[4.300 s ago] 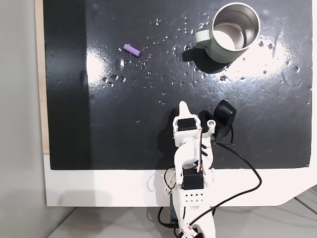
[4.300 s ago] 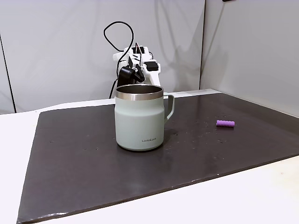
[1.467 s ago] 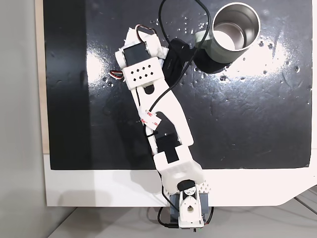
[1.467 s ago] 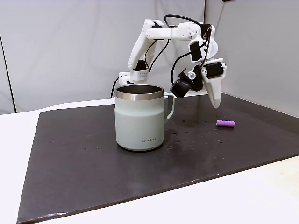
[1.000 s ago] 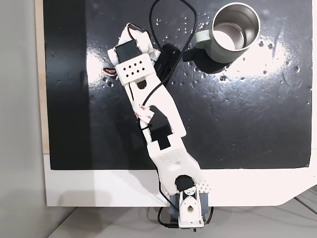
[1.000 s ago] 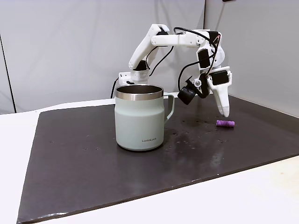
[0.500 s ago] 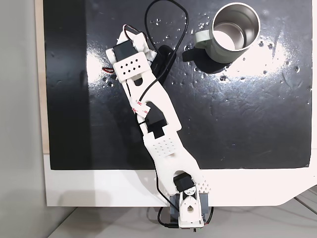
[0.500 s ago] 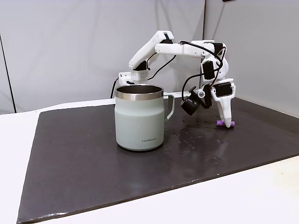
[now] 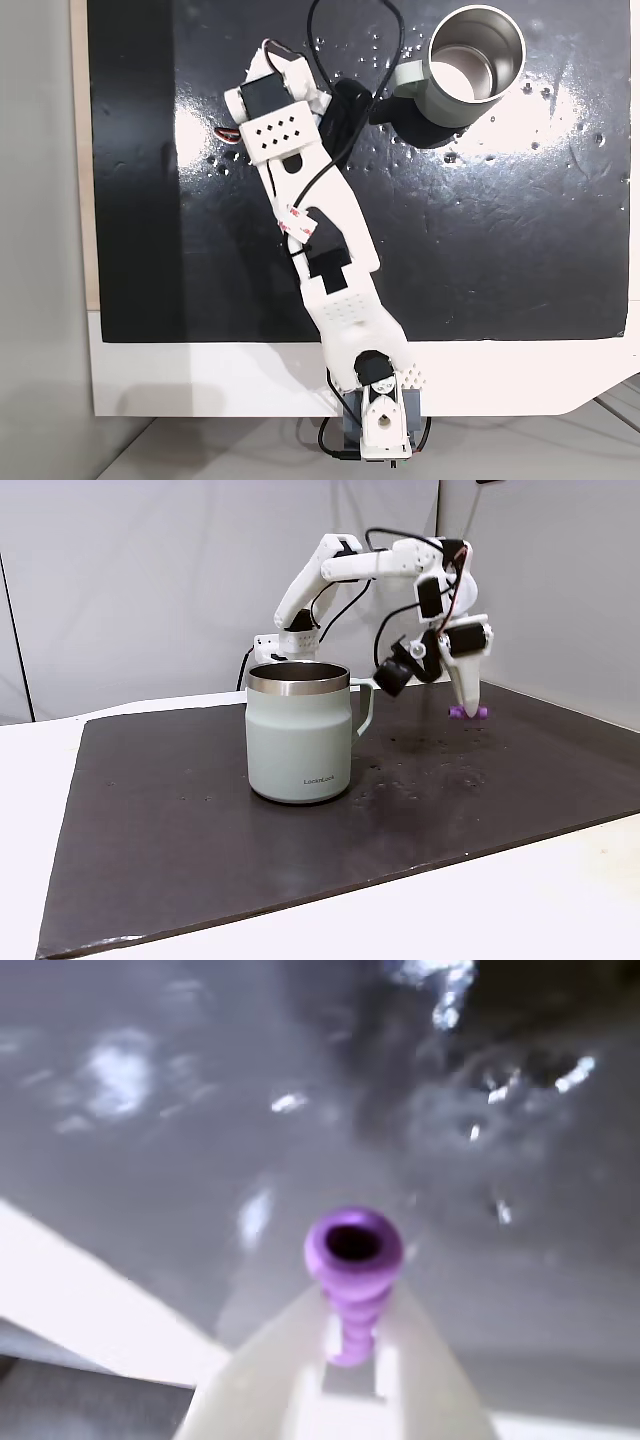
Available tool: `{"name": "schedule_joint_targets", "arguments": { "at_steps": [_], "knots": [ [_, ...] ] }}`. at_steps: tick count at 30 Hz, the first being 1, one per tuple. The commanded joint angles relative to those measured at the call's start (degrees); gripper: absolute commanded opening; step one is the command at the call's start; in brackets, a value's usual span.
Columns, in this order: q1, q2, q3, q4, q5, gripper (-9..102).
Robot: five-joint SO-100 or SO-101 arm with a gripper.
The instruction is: Grasp a pengrip and put it in the cup.
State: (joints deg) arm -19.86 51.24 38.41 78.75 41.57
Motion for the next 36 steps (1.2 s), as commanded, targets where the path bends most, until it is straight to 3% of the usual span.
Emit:
{"name": "schedule_joint_targets", "arguments": {
  "at_steps": [1,8,16,32,36],
  "knots": [
    [4.31,10.99,-1.76,3.78,-7.73,0],
    [15.38,19.34,-6.42,12.13,-22.76,0],
    [27.42,13.97,-27.16,22.59,-35.07,0],
    [33.22,1.93,-42.28,24.43,-38.14,0],
    [32.78,2.81,-41.57,25.4,-37.27,19]
  ]
}}
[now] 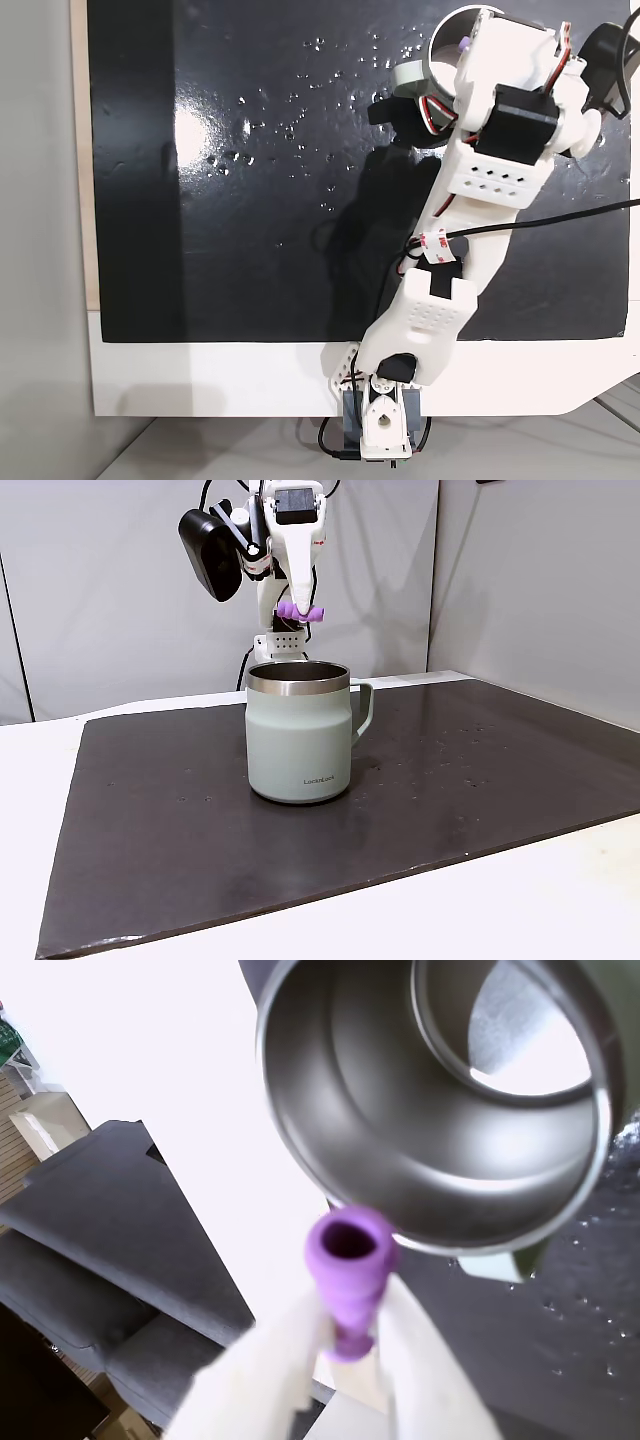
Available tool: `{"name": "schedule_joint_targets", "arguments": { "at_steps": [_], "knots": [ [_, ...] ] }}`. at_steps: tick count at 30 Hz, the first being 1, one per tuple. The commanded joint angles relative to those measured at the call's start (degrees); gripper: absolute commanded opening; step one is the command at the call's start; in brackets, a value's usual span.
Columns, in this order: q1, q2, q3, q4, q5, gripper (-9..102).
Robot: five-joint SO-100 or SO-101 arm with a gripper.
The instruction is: Grasp a pengrip and put it in the cup.
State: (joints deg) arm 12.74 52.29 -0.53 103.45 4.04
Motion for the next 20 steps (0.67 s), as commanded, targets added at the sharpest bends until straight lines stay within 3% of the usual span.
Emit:
{"name": "schedule_joint_targets", "arguments": {
  "at_steps": [1,6,20],
  "knots": [
    [0.18,2.46,-2.02,0.7,0.7,24],
    [0.26,5.62,3.16,0.79,2.46,35],
    [0.35,6.94,4.57,0.88,2.29,33]
  ]
}}
